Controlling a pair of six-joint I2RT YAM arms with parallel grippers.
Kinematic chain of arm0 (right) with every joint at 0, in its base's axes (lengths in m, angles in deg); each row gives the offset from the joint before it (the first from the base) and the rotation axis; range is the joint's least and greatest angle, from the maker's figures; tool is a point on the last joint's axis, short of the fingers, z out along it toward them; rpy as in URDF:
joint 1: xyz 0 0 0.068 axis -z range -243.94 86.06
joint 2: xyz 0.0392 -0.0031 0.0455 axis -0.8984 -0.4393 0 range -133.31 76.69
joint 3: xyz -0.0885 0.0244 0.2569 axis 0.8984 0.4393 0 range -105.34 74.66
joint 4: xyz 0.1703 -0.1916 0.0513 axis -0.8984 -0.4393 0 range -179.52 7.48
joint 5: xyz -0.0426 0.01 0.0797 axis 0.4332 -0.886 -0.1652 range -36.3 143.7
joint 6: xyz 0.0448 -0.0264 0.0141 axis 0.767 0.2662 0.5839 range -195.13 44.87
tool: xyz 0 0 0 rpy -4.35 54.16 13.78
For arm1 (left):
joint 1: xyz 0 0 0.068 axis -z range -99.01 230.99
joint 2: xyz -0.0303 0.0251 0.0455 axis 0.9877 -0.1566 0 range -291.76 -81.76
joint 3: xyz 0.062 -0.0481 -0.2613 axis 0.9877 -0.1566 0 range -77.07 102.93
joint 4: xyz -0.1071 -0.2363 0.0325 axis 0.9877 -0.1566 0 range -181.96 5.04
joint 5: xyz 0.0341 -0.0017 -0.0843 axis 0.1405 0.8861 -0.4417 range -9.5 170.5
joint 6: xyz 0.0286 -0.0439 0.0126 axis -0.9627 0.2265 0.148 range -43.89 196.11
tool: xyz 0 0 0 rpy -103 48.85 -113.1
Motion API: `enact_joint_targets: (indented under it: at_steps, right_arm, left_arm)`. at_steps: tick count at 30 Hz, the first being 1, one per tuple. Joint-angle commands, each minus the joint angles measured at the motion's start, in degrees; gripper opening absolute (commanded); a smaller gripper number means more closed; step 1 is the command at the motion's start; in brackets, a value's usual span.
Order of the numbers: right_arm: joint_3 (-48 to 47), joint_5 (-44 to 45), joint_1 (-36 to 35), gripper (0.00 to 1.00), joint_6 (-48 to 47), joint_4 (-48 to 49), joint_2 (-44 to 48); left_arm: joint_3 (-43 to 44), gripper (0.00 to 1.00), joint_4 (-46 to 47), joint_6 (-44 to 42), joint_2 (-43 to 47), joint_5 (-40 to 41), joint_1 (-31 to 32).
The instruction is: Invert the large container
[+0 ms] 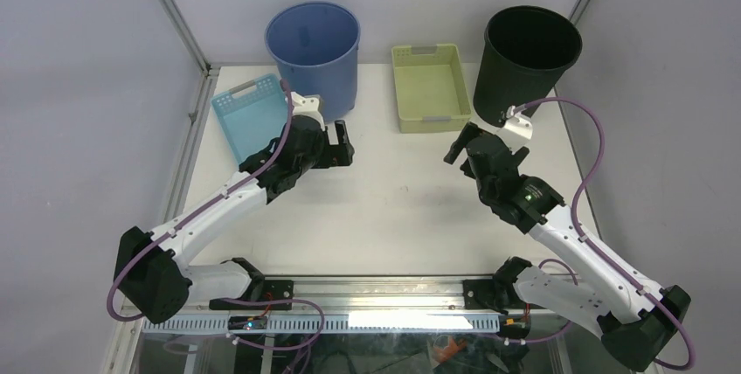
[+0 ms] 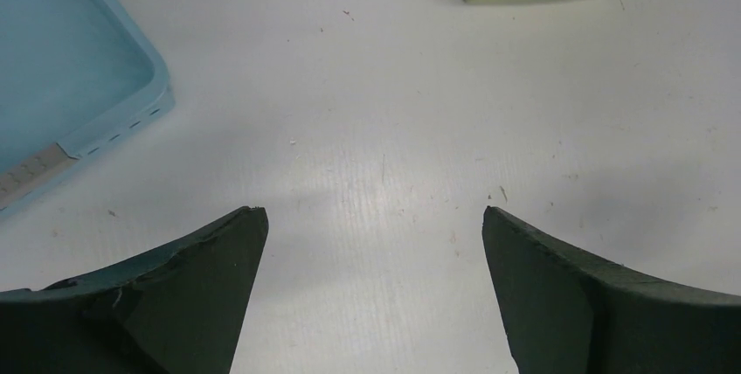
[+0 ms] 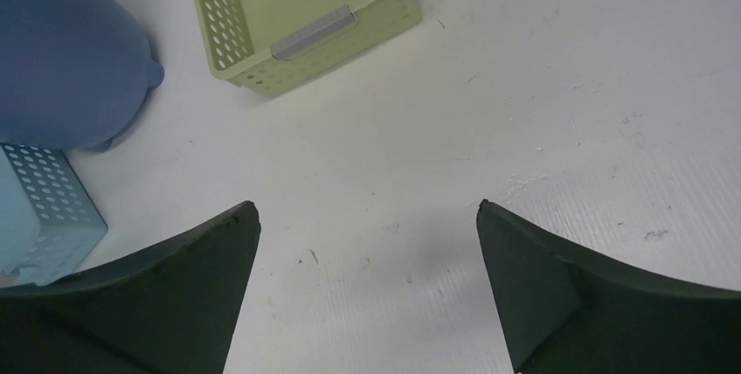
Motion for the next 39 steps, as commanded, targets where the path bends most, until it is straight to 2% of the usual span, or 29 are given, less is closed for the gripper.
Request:
enact_joint_targets:
  at_steps: [1, 7, 11, 15, 18, 20, 24, 28, 30, 34, 39]
  right_arm:
    - [-1.2, 2.6, 0.2, 0.99, 2.0, 1.9, 0.2]
    - [-0.8, 1.6, 0.2, 0.99, 2.1, 1.9, -0.1]
    - [-0.3, -0.1, 0.2, 0.99, 1.9, 1.6, -0.3]
    - [3.1, -18.8, 0.2, 1.0, -9.9, 13.3, 0.1]
    - [3.9, -28.7, 0.0, 0.99, -8.3, 17.4, -3.5]
    - [3.9, -32.0, -1.3, 0.99, -5.9, 18.7, -7.4]
    - [5.0, -30.9, -8.2, 0.99, -1.8, 24.1, -14.9]
    - [5.0, -28.0, -14.1, 0.99, 0.1, 28.0, -19.7]
    - [4.7, -27.9, -15.0, 0.99, 1.2, 27.3, -21.5]
    - [4.5, -25.6, -15.7, 0.99, 1.0, 22.1, -23.3]
    - [2.5, -17.5, -15.5, 1.0, -2.0, 14.2, -21.6]
  left_arm:
    - [-1.1, 0.99, 3.3, -0.8, 3.6, 2.5, -0.3]
    - [-1.5, 0.99, 3.3, -0.8, 4.5, 4.5, -0.3]
    - [-2.1, 0.99, 3.7, -2.9, 5.6, 1.4, -0.3]
    - [-7.6, 0.99, 7.5, -6.9, 9.0, -7.1, -0.3]
    - [-10.9, 0.99, 8.7, -5.3, 10.2, -10.1, -0.1]
    - [-12.1, 0.99, 8.8, -3.7, 10.7, -10.7, -0.1]
    - [-12.5, 0.99, 8.7, -2.4, 11.9, -7.1, -0.1]
    - [-9.6, 0.99, 6.5, -1.2, 11.8, 2.7, -0.6]
    - [-6.6, 0.99, 4.4, -1.4, 9.6, 4.4, -2.0]
    - [0.9, 0.99, -0.1, -2.3, 2.6, 1.2, -7.9]
    - [6.3, 0.99, -1.7, -0.7, -0.9, 5.8, -12.7]
